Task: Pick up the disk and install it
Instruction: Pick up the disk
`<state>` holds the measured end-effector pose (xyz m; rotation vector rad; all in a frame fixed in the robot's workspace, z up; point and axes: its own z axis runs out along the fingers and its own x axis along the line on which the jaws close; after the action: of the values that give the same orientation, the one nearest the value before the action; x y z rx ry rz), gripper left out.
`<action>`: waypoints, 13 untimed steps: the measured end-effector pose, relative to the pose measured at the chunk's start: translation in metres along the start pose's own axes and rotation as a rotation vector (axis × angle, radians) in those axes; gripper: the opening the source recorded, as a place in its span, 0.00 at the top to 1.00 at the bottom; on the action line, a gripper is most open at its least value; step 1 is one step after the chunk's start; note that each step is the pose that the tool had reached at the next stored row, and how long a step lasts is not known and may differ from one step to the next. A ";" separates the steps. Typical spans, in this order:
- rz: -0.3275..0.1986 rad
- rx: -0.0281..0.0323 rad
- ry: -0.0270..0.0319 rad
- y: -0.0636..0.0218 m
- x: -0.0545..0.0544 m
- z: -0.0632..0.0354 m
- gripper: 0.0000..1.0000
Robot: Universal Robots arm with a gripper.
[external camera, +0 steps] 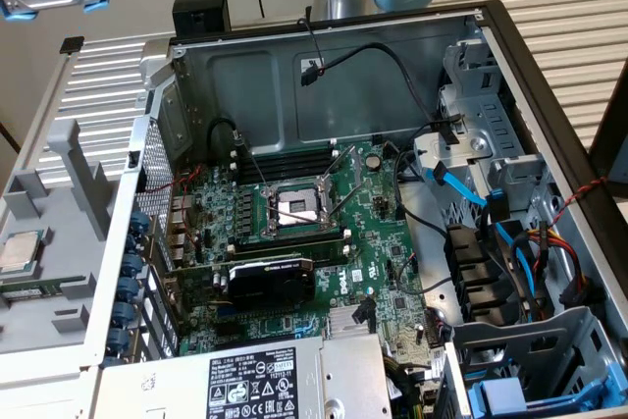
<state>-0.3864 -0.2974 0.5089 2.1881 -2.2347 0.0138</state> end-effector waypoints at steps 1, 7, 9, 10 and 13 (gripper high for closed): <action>0.000 0.0000 0.0000 0.0000 0.000 0.0000 0.63; 0.000 -0.0005 0.0001 -0.0108 0.001 0.0000 0.63; 0.000 -0.0014 0.0000 -0.0198 0.002 -0.0002 0.63; 0.000 -0.0018 0.0000 -0.0241 0.003 -0.0003 0.63; 0.000 -0.0036 0.0000 -0.0376 0.007 -0.0008 0.63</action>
<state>-0.3490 -0.3049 0.5097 2.1863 -2.2329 0.0099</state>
